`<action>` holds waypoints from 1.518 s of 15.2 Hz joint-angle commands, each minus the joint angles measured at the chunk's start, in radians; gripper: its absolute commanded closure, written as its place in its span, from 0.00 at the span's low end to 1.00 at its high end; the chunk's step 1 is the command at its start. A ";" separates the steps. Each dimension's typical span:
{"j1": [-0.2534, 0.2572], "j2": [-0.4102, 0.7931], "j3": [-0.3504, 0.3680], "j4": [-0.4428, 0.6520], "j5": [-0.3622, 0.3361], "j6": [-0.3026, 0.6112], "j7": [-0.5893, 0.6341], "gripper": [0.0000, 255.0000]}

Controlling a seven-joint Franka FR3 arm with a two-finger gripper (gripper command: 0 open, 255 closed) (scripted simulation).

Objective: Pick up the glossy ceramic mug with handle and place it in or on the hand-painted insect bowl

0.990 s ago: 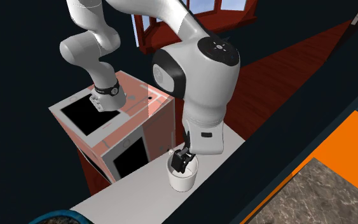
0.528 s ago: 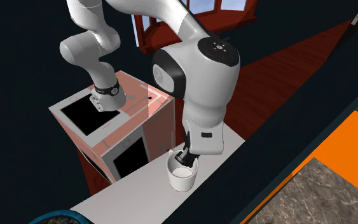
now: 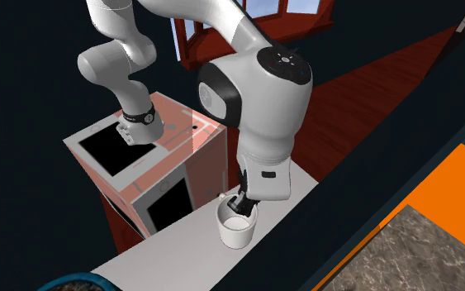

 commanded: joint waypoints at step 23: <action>0.003 -0.091 -0.005 0.195 -0.010 -0.285 -0.005 1.00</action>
